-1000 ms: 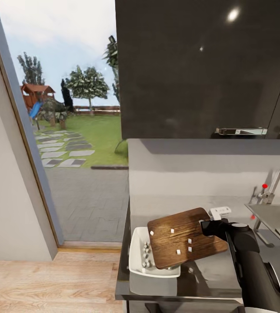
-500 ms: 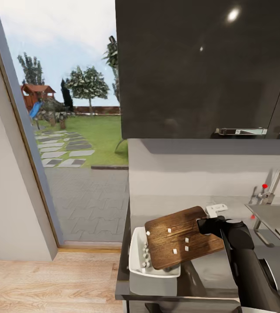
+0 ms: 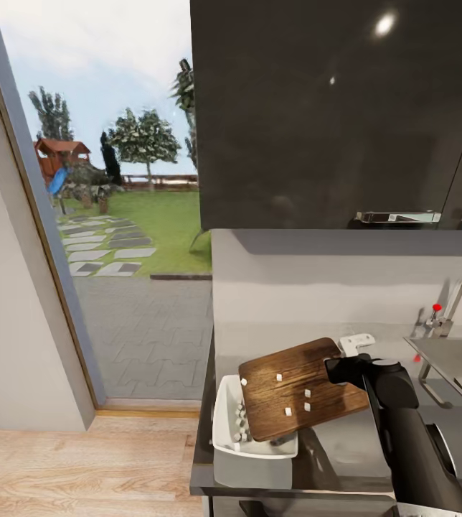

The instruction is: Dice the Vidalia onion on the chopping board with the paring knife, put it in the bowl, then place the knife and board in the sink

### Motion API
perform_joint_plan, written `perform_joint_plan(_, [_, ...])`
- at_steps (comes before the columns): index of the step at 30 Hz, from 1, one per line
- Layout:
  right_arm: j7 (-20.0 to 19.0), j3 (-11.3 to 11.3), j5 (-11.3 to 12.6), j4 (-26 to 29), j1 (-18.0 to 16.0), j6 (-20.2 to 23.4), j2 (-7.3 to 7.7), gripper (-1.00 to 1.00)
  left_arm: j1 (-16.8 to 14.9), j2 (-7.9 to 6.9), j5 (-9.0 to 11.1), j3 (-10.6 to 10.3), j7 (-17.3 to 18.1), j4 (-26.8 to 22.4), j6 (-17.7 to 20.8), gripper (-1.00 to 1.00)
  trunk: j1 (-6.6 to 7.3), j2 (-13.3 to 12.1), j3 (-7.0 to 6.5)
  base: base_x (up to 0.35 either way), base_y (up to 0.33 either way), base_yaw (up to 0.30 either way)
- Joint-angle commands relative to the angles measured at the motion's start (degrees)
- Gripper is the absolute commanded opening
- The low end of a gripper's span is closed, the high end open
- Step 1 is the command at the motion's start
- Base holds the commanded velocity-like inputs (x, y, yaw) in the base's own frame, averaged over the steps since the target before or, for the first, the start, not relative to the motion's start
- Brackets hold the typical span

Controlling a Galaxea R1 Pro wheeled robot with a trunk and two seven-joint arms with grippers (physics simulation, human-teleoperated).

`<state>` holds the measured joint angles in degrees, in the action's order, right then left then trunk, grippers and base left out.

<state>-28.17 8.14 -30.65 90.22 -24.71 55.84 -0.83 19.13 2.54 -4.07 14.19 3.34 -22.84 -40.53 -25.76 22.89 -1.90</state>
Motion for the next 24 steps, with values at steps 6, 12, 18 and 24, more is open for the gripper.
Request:
perform_joint_plan(6, [-0.5,0.0,-0.6,0.0,-0.9,0.2,-0.05,-1.00,0.0,0.06,-0.4,0.5,0.3,-0.1,-0.1,1.00,-0.02,0.0,0.01,0.000,0.000,0.000])
perform_joint_plan(12, [0.2,0.0,-0.7,0.1,-1.4,0.2,-0.05,-1.00,0.0,0.07,-0.4,0.5,0.3,-0.1,0.0,1.00,-0.02,0.0,0.01,0.000,0.000,0.000])
perform_joint_plan(18, [0.3,-0.1,-4.0,0.2,-1.6,0.2,-0.11,-1.00,0.0,0.06,-0.4,0.5,0.3,-0.1,-0.1,1.00,-0.02,0.0,0.01,0.000,0.000,0.000])
perform_joint_plan(24, [0.3,-3.7,-4.8,0.2,-1.6,0.2,-0.13,-1.00,0.0,0.05,-0.5,0.5,0.3,-0.1,-0.1,1.00,-0.02,0.0,0.01,-0.006,0.000,0.000])
